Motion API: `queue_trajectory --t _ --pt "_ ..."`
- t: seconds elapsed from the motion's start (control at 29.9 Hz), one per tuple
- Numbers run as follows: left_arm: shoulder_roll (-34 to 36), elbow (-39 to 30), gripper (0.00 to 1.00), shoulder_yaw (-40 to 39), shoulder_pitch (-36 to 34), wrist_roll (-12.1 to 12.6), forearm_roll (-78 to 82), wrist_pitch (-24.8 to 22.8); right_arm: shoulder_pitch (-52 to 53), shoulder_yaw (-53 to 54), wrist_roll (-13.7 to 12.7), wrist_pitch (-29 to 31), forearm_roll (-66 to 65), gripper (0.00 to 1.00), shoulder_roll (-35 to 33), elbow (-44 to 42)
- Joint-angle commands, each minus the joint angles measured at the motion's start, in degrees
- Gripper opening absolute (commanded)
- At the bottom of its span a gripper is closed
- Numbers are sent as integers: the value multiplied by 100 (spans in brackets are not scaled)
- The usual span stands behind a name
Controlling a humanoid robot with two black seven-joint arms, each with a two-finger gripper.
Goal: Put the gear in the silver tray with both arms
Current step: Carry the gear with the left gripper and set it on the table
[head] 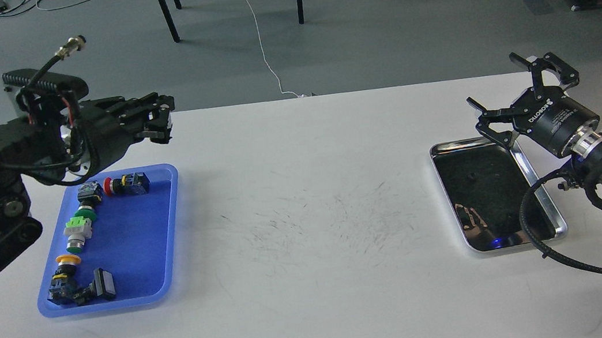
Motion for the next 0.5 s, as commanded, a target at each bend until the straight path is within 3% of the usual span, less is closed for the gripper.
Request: queue_trajectory --t 0.0,0.23,0.47 --pt "-1401 139 9 52 -131 437 29 -165 0 1 0 0 0 97 -68 -16" --pt "-3344 1017 9 1149 -70 534 389 36 0 19 0 0 0 97 -183 -112" --pt "-3566 1720 9 1432 247 534 407 388 -35 81 0 0 8 97 -183 -113"
